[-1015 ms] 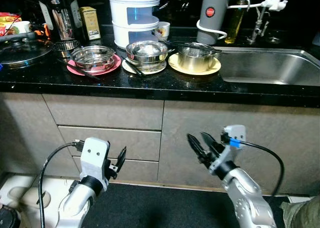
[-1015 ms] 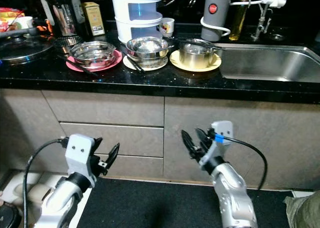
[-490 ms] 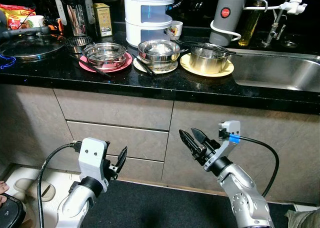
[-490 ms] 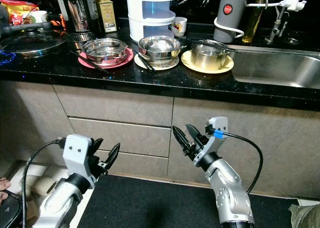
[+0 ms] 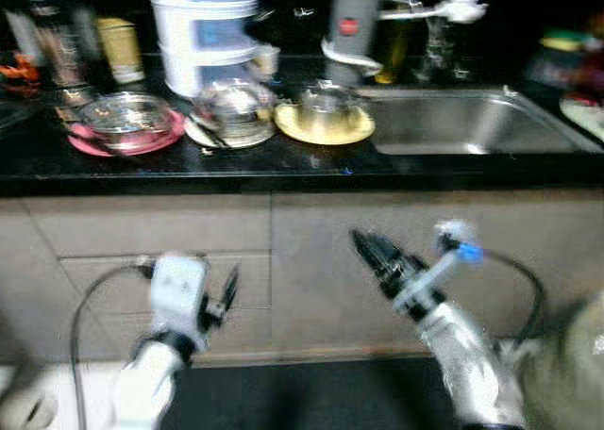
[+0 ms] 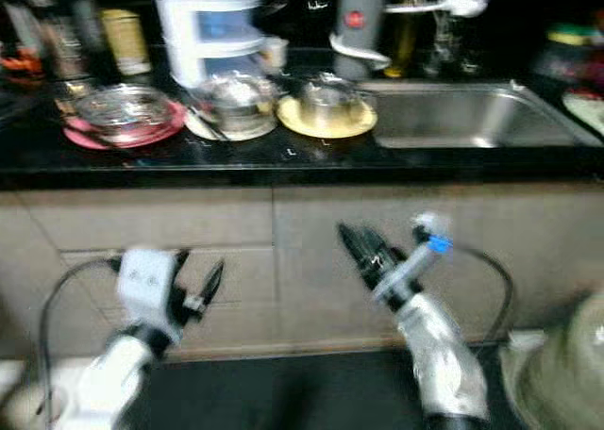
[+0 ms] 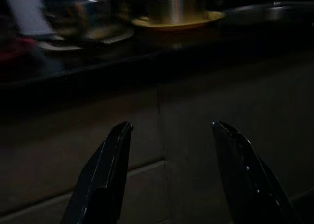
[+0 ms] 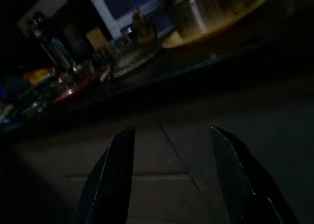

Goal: Kitchen organization

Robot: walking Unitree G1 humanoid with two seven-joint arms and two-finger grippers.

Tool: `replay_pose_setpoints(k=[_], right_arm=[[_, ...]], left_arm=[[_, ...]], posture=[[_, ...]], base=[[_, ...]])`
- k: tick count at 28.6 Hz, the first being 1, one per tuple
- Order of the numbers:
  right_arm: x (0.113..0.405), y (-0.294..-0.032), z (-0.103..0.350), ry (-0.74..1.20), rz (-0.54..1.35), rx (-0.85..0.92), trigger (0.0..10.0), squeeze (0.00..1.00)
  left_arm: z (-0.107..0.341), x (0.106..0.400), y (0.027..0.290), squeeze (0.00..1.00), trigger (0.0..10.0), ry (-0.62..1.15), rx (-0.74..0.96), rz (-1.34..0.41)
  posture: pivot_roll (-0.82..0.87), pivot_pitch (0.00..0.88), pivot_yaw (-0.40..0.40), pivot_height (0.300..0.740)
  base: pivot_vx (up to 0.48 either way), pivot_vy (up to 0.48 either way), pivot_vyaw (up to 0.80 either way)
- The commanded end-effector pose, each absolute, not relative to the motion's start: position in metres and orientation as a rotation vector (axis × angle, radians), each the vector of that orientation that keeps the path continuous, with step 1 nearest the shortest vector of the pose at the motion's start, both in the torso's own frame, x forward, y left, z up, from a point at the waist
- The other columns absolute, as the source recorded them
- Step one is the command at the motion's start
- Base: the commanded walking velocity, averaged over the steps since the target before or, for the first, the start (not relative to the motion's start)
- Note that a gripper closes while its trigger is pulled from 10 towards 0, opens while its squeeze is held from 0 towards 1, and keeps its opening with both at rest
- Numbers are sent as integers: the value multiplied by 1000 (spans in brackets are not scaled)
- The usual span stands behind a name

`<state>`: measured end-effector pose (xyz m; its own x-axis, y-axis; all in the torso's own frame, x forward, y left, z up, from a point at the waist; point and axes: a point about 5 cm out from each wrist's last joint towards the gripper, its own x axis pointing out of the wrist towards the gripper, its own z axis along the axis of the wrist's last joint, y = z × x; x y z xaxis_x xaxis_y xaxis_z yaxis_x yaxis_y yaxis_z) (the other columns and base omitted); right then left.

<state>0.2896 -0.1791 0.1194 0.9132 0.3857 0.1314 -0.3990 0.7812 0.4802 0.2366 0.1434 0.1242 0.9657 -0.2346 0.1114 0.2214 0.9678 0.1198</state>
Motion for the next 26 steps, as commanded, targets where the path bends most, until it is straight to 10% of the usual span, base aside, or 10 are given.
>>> replay_pose_setpoints(k=[1,14,26], right_arm=[[291,-165,118,-10,465,564,10000,0],[290,-163,123,-30,496,588,10000,0],[268,-164,220,-427,929,872,10000,0]], left_arm=[[122,234,151,0,10000,-117,140,-195],[122,235,151,0,10000,-117,146,-196],[127,234,135,0,10000,-168,219,-335]], posture=[[-6,0,-61,740],[-2,0,-57,740],[-3,0,-60,740]], base=[[244,0,0],[130,0,0],[60,0,0]])
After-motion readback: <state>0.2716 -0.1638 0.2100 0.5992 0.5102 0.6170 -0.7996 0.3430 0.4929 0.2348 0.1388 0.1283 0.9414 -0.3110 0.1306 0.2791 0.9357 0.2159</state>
